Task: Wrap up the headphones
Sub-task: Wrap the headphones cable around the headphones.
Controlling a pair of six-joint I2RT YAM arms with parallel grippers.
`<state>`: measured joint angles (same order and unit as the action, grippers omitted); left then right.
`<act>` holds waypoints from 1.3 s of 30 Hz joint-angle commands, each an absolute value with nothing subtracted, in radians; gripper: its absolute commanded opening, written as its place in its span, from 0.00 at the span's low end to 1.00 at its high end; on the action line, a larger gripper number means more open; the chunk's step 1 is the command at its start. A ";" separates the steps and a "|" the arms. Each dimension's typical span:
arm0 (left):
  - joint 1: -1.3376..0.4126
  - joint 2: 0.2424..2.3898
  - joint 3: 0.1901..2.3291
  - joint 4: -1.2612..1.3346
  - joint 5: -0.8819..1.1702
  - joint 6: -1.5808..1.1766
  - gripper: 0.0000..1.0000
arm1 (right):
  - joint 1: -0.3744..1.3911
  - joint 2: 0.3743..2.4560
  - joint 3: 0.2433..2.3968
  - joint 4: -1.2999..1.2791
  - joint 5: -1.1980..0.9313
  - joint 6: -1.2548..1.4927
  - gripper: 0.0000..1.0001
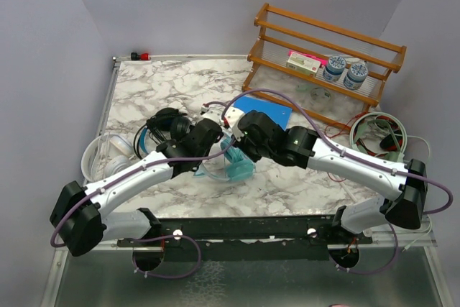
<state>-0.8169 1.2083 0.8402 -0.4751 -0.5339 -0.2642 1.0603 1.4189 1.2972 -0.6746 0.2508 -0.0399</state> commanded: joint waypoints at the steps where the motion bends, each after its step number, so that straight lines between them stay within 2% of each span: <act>1: -0.834 1.165 0.917 -0.530 -0.353 -0.053 0.00 | 1.057 1.425 1.321 -0.584 0.319 -0.111 0.01; 7: -0.834 1.176 0.986 -0.616 -0.256 0.029 0.00 | 1.057 1.420 1.260 -0.478 0.428 -0.125 0.14; 11: -0.834 1.149 1.002 -0.621 -0.202 0.026 0.00 | 1.055 1.389 1.195 -0.397 0.419 -0.131 0.20; 22: -0.835 1.099 1.102 -0.675 -0.046 -0.050 0.00 | 1.031 1.339 1.065 -0.261 0.355 -0.076 0.20; 26: -0.834 1.065 1.138 -0.692 -0.041 -0.087 0.00 | 0.962 1.310 0.986 -0.180 0.308 -0.014 0.26; 32: -0.833 1.061 1.201 -0.735 -0.023 -0.122 0.00 | 0.891 1.260 0.869 -0.017 0.170 0.060 0.27; 34: -0.833 1.064 1.224 -0.748 -0.023 -0.132 0.00 | 0.889 1.250 0.838 0.032 0.156 0.064 0.30; 39: -0.833 1.060 1.261 -0.762 -0.002 -0.139 0.00 | 0.880 1.231 0.759 0.101 0.169 0.084 0.31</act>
<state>-0.8272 1.0763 1.2133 -0.7616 -0.0692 -0.1085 0.8856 1.2629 0.8078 -0.0147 0.1913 0.0494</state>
